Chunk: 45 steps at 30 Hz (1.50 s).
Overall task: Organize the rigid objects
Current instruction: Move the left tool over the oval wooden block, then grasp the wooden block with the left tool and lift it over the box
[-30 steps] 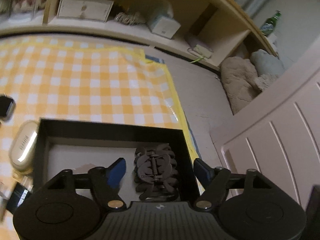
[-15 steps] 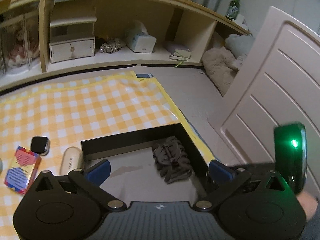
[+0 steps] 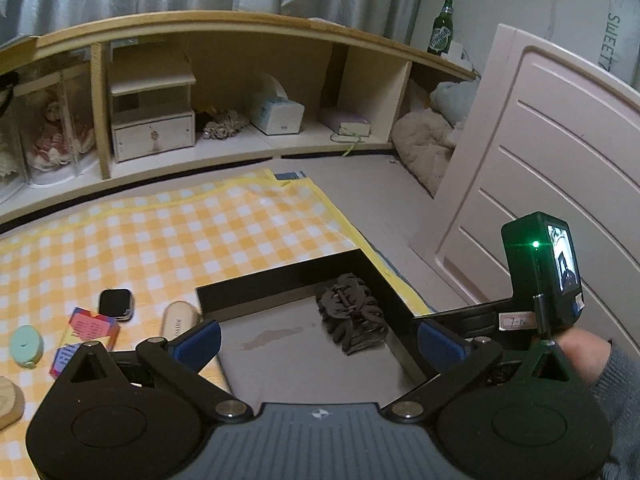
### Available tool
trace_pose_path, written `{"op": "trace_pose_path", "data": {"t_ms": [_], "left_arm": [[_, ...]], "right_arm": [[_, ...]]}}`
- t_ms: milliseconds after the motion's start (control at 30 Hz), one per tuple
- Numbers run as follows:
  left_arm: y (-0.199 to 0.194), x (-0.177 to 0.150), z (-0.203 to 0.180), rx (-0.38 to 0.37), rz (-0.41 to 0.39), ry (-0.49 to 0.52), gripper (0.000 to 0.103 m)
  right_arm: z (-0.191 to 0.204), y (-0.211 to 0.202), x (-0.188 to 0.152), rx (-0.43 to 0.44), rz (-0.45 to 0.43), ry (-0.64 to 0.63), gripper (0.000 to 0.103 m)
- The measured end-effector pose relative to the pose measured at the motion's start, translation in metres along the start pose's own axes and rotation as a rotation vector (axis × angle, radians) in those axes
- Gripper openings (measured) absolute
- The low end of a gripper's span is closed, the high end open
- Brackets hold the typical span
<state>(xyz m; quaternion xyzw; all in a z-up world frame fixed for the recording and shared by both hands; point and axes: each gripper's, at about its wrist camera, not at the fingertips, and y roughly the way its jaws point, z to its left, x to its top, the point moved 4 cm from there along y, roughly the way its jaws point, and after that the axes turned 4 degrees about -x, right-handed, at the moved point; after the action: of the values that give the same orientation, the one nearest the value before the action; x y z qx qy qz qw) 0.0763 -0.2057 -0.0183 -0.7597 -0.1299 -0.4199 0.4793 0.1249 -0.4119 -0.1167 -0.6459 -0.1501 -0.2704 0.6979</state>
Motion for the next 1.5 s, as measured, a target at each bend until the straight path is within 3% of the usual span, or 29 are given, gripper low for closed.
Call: {"op": "trace_pose_path", "data": {"t_ms": [233, 733, 867, 1100, 1267, 1500], "left_arm": [[-0.020, -0.008, 0.035, 0.067, -0.025, -0.033, 0.103], [-0.044, -0.031, 0.183, 0.403, -0.025, -0.220, 0.103], [-0.051, -0.040, 0.221, 0.490, -0.008, -0.317, 0.103], [-0.054, -0.057, 0.260, 0.614, 0.040, -0.397, 0.103], [-0.045, -0.074, 0.282, 0.662, 0.110, -0.480, 0.103], [-0.034, -0.088, 0.298, 0.667, 0.134, -0.592, 0.103]], "right_arm": [[0.001, 0.000, 0.001, -0.005, 0.001, -0.002, 0.005], [0.002, 0.002, 0.000, -0.014, 0.004, -0.009, 0.005], [0.003, 0.003, 0.000, -0.021, 0.009, -0.013, 0.005], [0.004, 0.003, 0.000, -0.026, 0.012, -0.014, 0.005], [0.005, 0.003, 0.000, -0.035, 0.017, -0.018, 0.005], [0.005, 0.002, -0.001, -0.038, 0.018, -0.020, 0.005]]}}
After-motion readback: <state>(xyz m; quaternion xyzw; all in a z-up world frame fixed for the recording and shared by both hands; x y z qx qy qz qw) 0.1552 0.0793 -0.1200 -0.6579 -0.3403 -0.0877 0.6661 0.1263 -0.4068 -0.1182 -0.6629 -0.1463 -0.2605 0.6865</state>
